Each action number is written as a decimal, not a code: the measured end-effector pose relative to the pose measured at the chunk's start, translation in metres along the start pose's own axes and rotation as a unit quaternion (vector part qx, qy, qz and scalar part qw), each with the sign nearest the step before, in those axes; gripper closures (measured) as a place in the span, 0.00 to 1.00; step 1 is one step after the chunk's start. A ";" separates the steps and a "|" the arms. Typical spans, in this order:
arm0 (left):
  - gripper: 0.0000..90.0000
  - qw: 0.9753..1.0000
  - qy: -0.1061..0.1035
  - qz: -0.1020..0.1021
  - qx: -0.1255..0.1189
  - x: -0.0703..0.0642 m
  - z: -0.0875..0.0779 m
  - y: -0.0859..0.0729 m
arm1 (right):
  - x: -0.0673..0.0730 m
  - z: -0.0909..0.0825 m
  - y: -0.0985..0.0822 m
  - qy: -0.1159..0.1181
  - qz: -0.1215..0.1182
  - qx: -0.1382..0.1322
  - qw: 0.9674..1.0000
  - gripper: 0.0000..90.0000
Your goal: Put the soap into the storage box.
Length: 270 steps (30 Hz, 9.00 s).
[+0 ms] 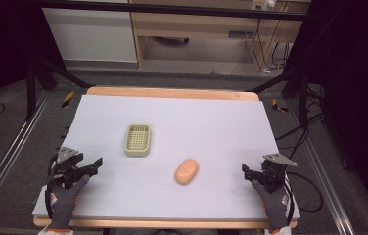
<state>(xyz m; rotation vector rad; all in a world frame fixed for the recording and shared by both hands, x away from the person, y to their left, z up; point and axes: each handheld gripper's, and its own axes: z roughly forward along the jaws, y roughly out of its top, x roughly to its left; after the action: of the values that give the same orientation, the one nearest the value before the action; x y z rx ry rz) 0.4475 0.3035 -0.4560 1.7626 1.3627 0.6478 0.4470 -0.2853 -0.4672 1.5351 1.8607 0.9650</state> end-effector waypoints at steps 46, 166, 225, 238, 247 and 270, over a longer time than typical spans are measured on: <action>0.26 0.992 -0.084 0.086 0.030 -0.080 0.006 0.043 | 0.013 -0.009 0.002 -0.015 -0.028 -0.003 0.999 0.08; 0.34 0.942 -0.137 0.204 0.228 -0.270 0.120 0.048 | 0.018 -0.008 0.004 -0.015 -0.040 0.004 0.999 0.08; 0.35 0.960 -0.137 0.165 0.181 -0.181 0.054 0.070 | 0.017 -0.008 0.004 -0.019 -0.041 0.006 0.999 0.08; 0.35 0.972 -0.121 0.129 0.156 -0.151 0.043 0.084 | 0.018 -0.008 0.004 -0.016 -0.040 0.006 0.999 0.08; 0.35 0.977 -0.114 0.112 0.145 -0.138 0.041 0.092 | 0.018 -0.008 0.004 -0.016 -0.041 0.008 0.999 0.08; 0.35 0.980 -0.085 0.080 0.159 -0.109 0.081 0.109 | 0.020 -0.005 0.004 -0.019 -0.047 0.010 0.999 0.08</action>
<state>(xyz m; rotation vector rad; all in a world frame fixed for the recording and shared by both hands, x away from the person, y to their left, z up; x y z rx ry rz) 0.5391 0.1658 -0.4024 2.1465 1.2683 0.3658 0.4412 -0.2664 -0.4597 1.4537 1.9026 0.8731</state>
